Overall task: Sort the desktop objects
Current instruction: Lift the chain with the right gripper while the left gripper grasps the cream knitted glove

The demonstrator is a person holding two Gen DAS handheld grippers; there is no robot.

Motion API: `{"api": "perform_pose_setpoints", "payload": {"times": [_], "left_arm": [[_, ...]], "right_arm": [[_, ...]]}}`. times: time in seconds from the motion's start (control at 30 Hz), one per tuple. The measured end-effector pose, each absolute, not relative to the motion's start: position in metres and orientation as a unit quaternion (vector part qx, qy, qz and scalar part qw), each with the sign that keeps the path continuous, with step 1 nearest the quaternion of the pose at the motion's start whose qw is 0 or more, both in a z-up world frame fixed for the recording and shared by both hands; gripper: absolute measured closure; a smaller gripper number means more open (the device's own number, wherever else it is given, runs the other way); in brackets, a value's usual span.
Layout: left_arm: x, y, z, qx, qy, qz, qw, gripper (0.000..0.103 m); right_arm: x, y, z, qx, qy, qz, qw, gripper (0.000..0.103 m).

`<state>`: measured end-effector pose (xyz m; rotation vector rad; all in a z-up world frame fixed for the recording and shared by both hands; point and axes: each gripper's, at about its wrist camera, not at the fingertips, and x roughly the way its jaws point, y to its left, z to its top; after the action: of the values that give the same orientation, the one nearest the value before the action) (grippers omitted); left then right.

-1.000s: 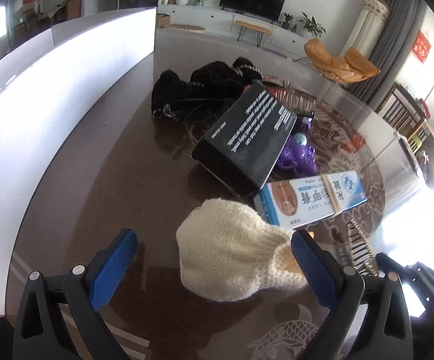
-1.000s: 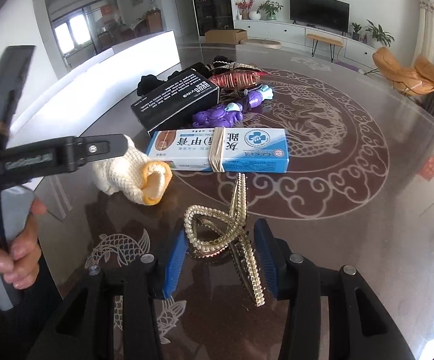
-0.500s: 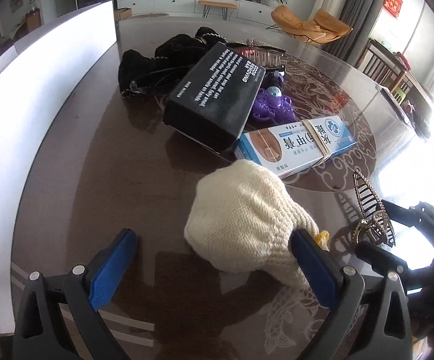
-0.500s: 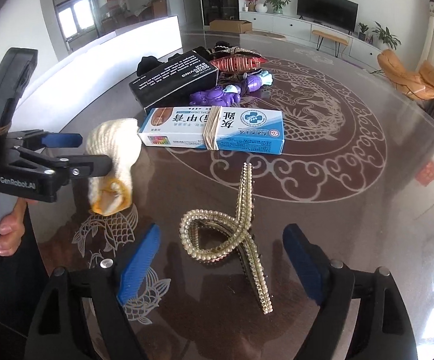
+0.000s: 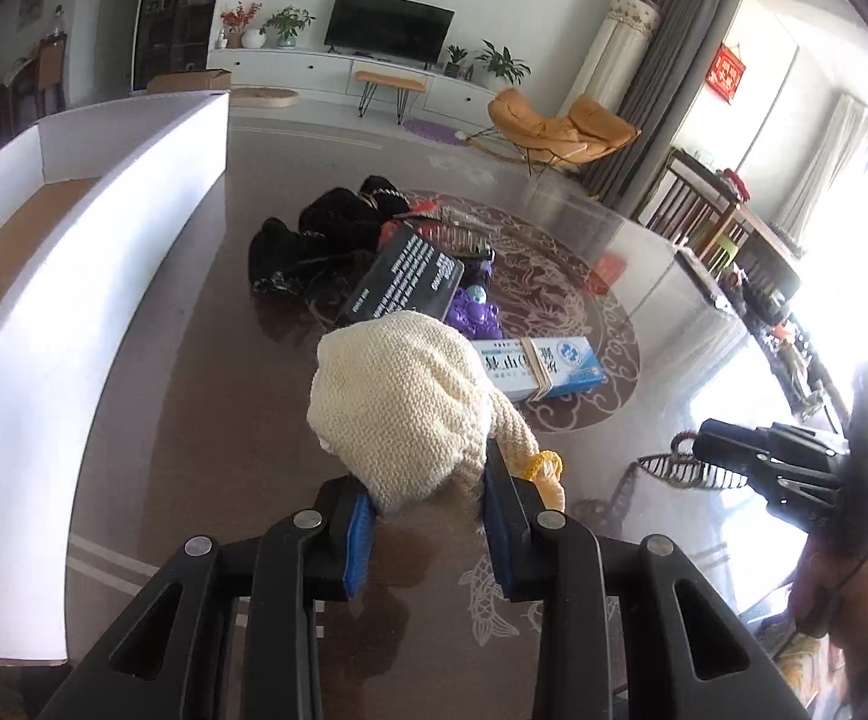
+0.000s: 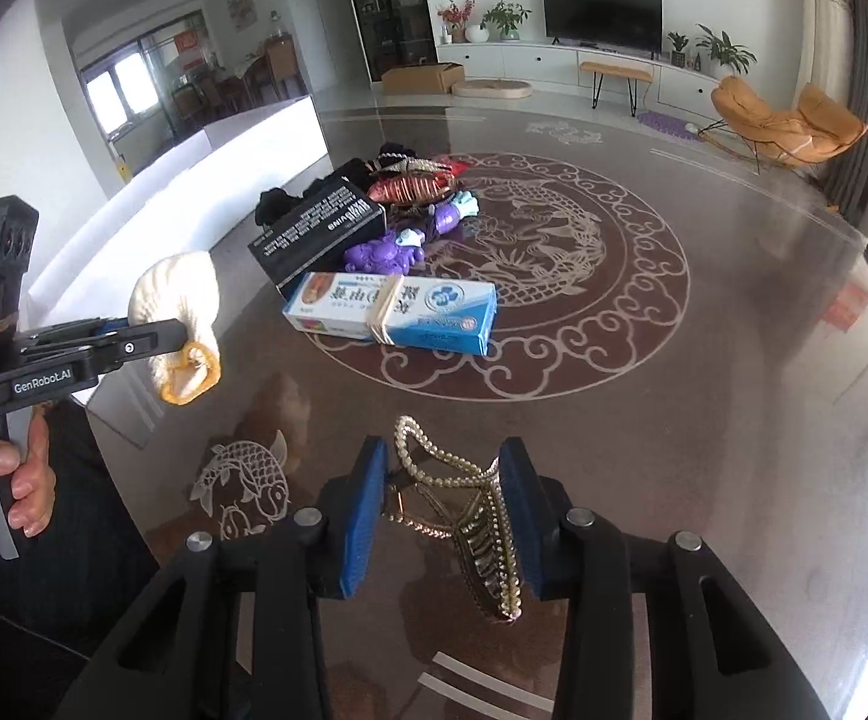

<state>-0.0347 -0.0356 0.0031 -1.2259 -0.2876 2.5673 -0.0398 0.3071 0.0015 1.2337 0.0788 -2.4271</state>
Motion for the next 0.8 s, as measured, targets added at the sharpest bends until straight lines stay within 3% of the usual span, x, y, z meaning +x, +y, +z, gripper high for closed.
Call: {"api": "perform_pose_setpoints", "payload": {"times": [0.07, 0.23, 0.27, 0.3, 0.37, 0.6, 0.63, 0.67, 0.7, 0.8], "left_arm": [[-0.032, -0.055, 0.022, -0.413, -0.11, 0.894, 0.132, 0.072], [-0.022, -0.092, 0.052, -0.394, -0.113, 0.906, 0.108, 0.071], [-0.018, -0.097, 0.054, -0.392, -0.113, 0.907, 0.105, 0.072], [-0.016, -0.101, 0.055, -0.391, -0.116, 0.907, 0.104, 0.072], [-0.01, -0.105, 0.054, -0.391, -0.123, 0.906, 0.105, 0.071], [-0.005, -0.094, 0.039, -0.4, -0.137, 0.899, 0.117, 0.071], [-0.004, -0.094, 0.039, -0.403, -0.137, 0.897, 0.117, 0.071], [-0.002, -0.097, 0.04, -0.404, -0.137, 0.897, 0.115, 0.071], [0.0, -0.102, 0.041, -0.404, -0.138, 0.897, 0.115, 0.071], [0.004, -0.123, 0.048, -0.398, -0.148, 0.899, 0.104, 0.071]], "right_arm": [[-0.041, 0.298, 0.012, 0.434, 0.043, -0.874, 0.213, 0.093], [-0.053, 0.287, 0.022, 0.444, 0.07, -0.866, 0.221, 0.09], [-0.055, 0.291, 0.022, 0.448, 0.063, -0.865, 0.219, 0.075], [-0.056, 0.296, 0.021, 0.454, 0.052, -0.862, 0.219, 0.04], [-0.054, 0.3, 0.015, 0.472, 0.04, -0.852, 0.223, 0.003], [-0.046, 0.267, -0.044, 0.518, 0.053, -0.833, 0.189, 0.005], [-0.049, 0.265, -0.051, 0.516, 0.052, -0.837, 0.172, 0.013], [-0.051, 0.265, -0.057, 0.512, 0.054, -0.842, 0.159, 0.048], [-0.051, 0.267, -0.059, 0.513, 0.05, -0.843, 0.156, 0.055], [-0.044, 0.279, -0.048, 0.507, 0.036, -0.847, 0.154, 0.057]]}}
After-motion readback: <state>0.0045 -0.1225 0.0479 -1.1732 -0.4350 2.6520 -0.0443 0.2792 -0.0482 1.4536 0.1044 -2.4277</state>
